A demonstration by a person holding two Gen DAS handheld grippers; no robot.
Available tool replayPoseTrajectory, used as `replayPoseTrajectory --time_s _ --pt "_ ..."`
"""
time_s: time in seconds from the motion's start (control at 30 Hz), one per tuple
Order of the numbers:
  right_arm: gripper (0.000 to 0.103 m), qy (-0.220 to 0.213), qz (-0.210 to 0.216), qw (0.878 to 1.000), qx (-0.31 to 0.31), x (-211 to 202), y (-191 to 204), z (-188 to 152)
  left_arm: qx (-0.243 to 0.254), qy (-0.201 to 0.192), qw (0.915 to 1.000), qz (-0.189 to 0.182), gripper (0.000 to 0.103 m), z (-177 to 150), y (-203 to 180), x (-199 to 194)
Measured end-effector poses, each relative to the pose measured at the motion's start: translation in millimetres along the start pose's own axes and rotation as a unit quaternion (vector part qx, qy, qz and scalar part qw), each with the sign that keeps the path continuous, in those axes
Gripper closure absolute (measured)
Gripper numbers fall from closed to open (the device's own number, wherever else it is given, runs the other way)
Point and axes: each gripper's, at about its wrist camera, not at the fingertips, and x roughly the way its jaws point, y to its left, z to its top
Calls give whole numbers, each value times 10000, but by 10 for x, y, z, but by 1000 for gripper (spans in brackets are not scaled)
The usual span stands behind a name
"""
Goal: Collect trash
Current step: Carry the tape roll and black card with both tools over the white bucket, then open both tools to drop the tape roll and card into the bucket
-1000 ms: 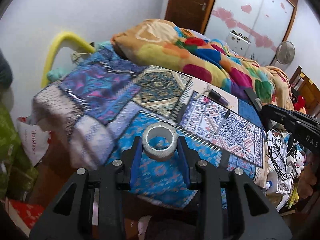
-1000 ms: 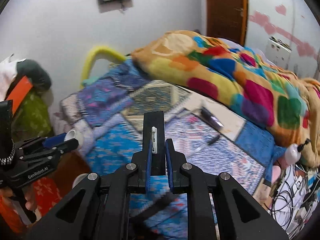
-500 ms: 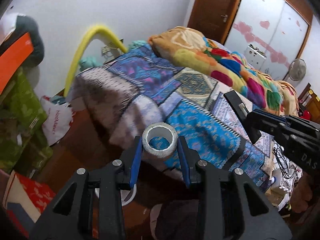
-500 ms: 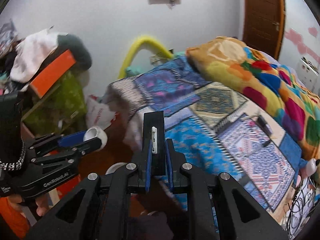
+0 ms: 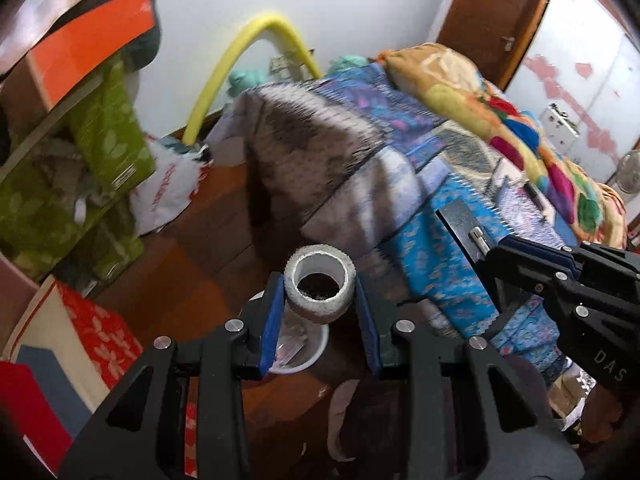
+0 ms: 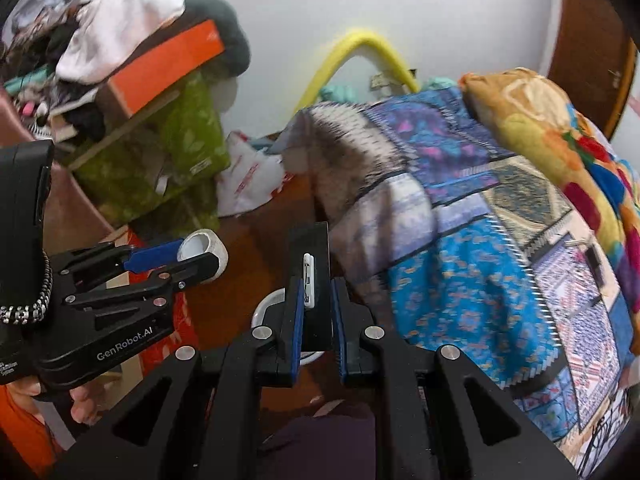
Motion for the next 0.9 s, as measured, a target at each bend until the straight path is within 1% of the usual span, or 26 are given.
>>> replayPoseTrajectory --time_s 0.17,0.37,0.5,0.7,0.83,0.87,0.9 --pt "91 325 76 9993 -186 314 195 18 -210 286 9993 149 68 -133 257 186" --pt "91 891 253 9955 -200 809 274 18 -462 737 9960 189 68 -271 487 488" --pt "91 1266 294 9913 -194 1128 290 6 -550 990 9933 235 68 -341 568 684" --pt "91 1711 295 9846 -218 1503 308 -4 -707 1349 9881 225 68 -398 661 994" --pt "90 1884 425 9811 -138 1642 288 56 -747 1504 9856 221 68 -395 662 1151" --pt "89 1910 431 9806 -123 1666 283 77 -745 1527 9852 221 68 -390 663 1182" --pt "81 1928 425 9802 -121 1677 281 92 -750 1552 9848 215 68 -383 662 1207"
